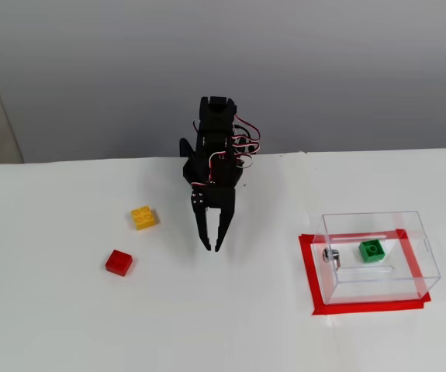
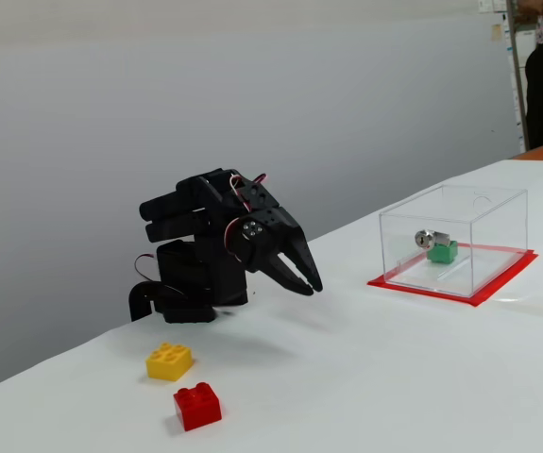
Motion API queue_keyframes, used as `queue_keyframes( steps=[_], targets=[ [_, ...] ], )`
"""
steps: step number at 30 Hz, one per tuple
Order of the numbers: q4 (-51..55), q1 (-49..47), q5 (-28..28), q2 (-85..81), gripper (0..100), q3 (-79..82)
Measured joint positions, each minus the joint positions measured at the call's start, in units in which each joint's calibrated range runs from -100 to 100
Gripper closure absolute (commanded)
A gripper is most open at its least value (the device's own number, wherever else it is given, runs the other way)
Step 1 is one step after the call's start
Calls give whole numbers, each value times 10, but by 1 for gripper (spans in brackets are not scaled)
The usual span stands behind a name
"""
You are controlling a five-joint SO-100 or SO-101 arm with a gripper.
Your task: Pick the green lego brick and place it into the transparent box
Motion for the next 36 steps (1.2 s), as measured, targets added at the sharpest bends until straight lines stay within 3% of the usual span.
queue_keyframes(
  steps=[13,22,31,36],
  targets=[
    [9,-1,0,0,97,53],
    [22,-59,23,0,97,53],
    [216,-71,28,0,97,9],
    [240,-71,27,0,97,7]
  ],
)
